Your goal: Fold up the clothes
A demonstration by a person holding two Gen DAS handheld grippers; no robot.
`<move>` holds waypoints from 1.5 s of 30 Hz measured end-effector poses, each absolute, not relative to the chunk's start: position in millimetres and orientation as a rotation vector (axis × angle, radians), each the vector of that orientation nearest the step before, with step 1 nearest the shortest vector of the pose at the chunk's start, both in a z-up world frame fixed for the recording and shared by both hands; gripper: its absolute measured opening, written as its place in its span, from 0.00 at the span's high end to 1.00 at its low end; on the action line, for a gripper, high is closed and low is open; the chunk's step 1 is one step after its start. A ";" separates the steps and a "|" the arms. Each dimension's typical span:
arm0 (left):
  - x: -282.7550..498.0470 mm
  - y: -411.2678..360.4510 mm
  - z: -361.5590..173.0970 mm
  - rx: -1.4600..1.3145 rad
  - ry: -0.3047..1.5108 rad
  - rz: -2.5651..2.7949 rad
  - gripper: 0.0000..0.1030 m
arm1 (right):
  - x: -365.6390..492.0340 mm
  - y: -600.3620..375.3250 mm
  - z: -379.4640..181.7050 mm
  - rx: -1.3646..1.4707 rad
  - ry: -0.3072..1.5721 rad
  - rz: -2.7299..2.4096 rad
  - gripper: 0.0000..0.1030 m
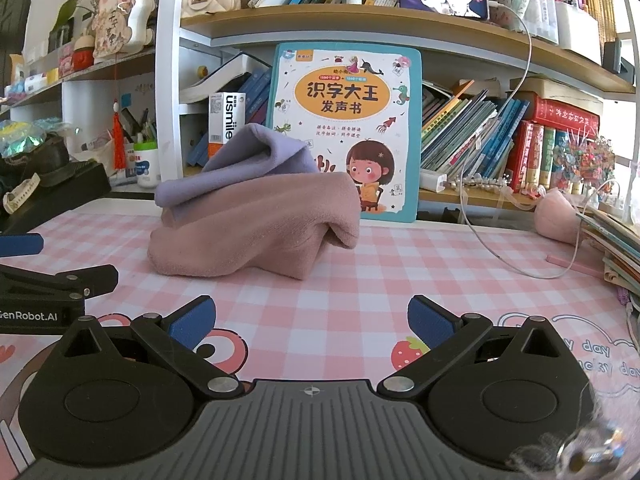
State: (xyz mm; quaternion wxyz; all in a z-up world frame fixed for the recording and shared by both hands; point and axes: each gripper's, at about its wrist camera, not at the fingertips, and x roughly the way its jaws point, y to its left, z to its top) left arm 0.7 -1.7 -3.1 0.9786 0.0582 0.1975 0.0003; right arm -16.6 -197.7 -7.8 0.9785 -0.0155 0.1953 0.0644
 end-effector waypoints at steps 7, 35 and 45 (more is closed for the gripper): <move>0.9 -2.9 -3.2 0.121 0.397 0.003 0.00 | -16.3 -197.4 -7.8 -0.032 0.395 0.131 0.00; 1.8 -2.0 -2.4 0.113 0.401 -0.024 0.00 | -15.5 -196.7 -7.9 -0.035 0.402 0.152 0.00; -0.5 -5.8 -2.6 0.134 0.390 -0.018 0.00 | -13.2 -192.1 -9.1 -0.061 0.417 0.144 0.00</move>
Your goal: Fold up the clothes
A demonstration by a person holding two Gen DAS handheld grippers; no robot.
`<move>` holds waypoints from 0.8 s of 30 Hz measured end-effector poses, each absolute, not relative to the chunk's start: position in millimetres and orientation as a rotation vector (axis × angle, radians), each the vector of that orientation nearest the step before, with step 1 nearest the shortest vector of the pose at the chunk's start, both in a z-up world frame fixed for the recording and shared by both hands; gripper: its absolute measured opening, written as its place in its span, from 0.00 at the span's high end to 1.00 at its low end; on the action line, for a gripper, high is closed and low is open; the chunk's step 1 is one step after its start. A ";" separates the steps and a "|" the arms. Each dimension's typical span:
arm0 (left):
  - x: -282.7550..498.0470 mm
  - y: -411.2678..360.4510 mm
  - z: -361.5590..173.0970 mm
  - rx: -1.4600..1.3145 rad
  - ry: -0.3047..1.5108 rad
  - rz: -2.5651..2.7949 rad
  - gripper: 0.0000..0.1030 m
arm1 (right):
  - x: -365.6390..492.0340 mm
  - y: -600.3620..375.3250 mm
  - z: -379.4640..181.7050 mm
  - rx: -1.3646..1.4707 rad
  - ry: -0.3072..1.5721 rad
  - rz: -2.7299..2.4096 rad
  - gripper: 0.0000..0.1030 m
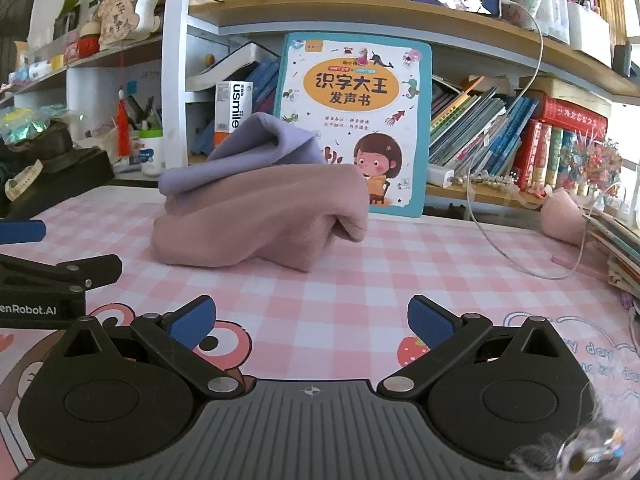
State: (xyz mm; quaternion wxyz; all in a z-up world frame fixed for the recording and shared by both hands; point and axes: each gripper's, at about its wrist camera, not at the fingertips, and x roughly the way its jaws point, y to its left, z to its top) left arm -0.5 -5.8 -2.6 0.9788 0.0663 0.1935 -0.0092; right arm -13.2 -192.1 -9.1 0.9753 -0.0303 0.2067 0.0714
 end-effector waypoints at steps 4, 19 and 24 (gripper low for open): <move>-2.7 -7.5 -1.8 0.143 0.375 -0.027 0.00 | -20.4 -194.6 -6.7 -0.051 0.375 0.159 0.00; -0.4 -16.1 -3.3 0.192 0.393 -0.042 0.00 | -22.1 -188.2 -2.9 -0.069 0.362 0.199 0.03; -2.3 -16.5 -2.8 0.193 0.383 -0.073 0.00 | -19.0 -185.3 -4.3 -0.078 0.389 0.210 0.06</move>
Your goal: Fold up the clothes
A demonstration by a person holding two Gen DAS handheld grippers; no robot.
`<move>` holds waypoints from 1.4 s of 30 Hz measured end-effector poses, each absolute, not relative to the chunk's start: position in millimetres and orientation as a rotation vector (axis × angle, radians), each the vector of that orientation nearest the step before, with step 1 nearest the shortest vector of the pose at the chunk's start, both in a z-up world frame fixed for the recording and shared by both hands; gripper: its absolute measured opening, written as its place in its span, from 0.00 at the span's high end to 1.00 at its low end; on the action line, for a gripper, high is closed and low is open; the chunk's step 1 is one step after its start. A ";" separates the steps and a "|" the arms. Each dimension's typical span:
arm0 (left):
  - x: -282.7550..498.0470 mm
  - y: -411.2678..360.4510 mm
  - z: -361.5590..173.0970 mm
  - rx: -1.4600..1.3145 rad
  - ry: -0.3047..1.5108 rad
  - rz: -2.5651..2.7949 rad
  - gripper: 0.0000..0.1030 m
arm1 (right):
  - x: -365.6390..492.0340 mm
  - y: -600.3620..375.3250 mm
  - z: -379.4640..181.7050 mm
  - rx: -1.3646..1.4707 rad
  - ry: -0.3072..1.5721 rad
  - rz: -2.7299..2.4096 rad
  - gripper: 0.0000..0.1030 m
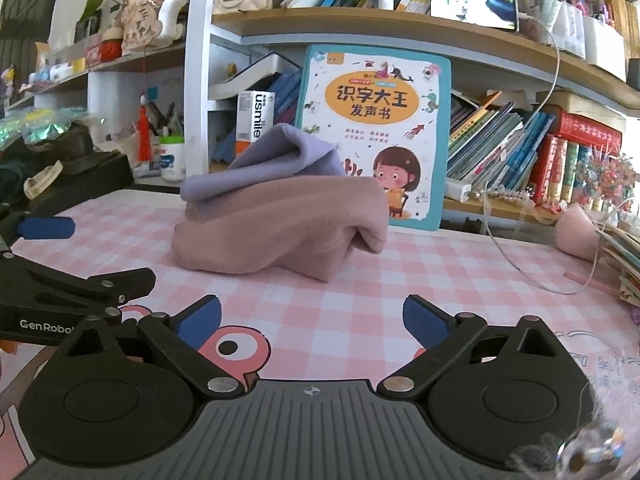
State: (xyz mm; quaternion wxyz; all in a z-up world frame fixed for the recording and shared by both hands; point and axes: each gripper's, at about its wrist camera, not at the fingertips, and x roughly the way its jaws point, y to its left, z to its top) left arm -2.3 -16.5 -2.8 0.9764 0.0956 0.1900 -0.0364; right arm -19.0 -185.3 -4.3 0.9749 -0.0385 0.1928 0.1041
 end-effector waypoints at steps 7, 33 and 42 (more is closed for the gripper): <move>1.7 -14.0 2.2 0.150 0.409 -0.138 0.00 | -14.1 -192.3 -2.8 -0.029 0.407 0.246 0.07; 80.3 -60.2 -8.5 0.231 0.445 -0.259 0.00 | 55.4 -222.4 -0.2 0.106 0.448 0.257 0.38; 105.9 -56.9 -11.1 0.207 0.456 -0.259 0.68 | 52.8 -221.5 -0.1 0.107 0.467 0.257 0.36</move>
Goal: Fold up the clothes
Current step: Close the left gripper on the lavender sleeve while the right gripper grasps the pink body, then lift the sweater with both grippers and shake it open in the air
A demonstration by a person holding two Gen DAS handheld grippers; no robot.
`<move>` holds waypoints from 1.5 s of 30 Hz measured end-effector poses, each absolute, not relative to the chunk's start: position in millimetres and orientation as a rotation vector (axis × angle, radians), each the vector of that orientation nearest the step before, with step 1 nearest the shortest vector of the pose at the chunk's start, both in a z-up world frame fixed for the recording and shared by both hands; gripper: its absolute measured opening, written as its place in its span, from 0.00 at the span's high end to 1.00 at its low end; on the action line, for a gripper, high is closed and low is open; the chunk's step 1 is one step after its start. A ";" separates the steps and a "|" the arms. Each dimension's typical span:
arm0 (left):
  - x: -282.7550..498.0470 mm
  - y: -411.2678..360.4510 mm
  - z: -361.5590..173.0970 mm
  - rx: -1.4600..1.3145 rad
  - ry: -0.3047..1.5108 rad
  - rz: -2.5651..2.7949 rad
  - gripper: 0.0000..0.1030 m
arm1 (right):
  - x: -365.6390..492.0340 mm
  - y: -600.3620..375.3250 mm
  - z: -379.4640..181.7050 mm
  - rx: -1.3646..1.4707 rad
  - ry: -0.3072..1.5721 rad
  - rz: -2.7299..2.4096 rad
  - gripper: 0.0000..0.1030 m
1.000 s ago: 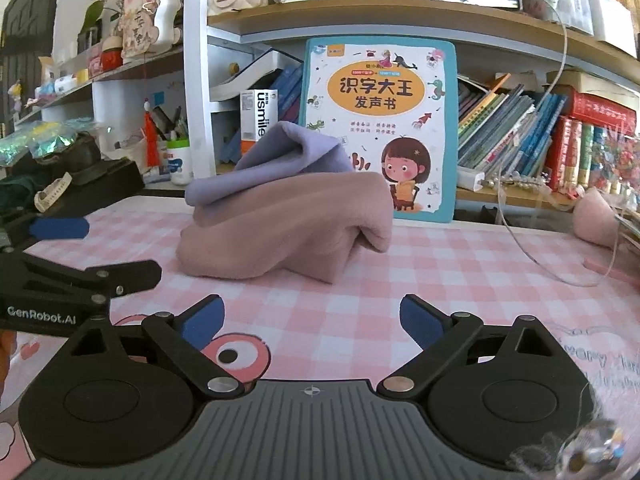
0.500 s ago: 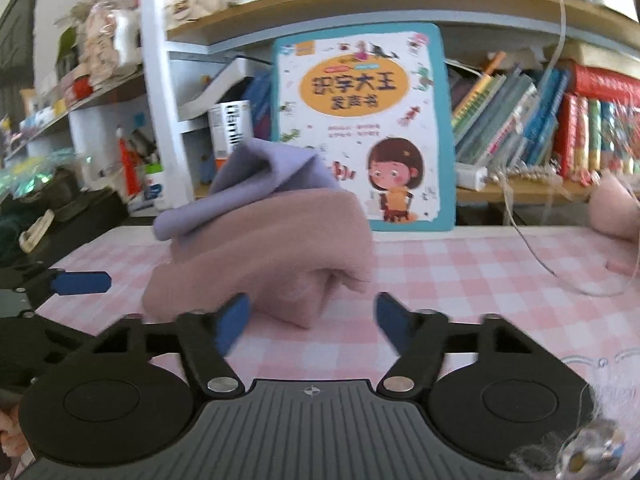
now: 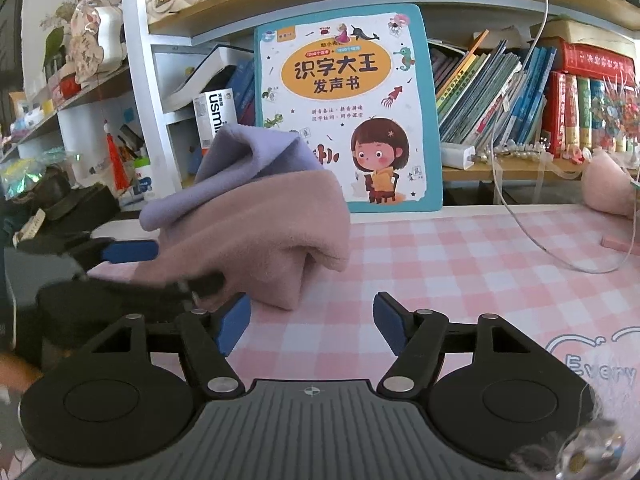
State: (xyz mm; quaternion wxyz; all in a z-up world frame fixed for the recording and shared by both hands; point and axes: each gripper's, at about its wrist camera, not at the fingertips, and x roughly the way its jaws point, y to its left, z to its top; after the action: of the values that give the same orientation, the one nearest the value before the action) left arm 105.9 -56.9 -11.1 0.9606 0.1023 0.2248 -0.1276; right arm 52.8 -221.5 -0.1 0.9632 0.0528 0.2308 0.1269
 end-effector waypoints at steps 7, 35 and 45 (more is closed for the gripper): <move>25.6 -48.0 17.2 0.221 0.222 -0.297 1.00 | 30.6 -188.6 6.8 -0.206 0.359 0.259 0.25; 56.5 64.7 10.3 -0.162 0.295 -0.075 0.40 | 60.5 -29.3 -7.7 -1.048 0.228 0.381 0.93; 45.8 62.3 14.2 -0.240 0.275 -0.245 0.23 | 5.8 -127.0 114.6 -0.819 0.033 0.128 0.93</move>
State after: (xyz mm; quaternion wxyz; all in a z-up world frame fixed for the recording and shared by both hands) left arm 45.8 62.3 14.2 0.9760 -0.1189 0.1362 -0.1213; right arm 5.8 -127.0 114.6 0.9153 -0.3976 0.0161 0.0620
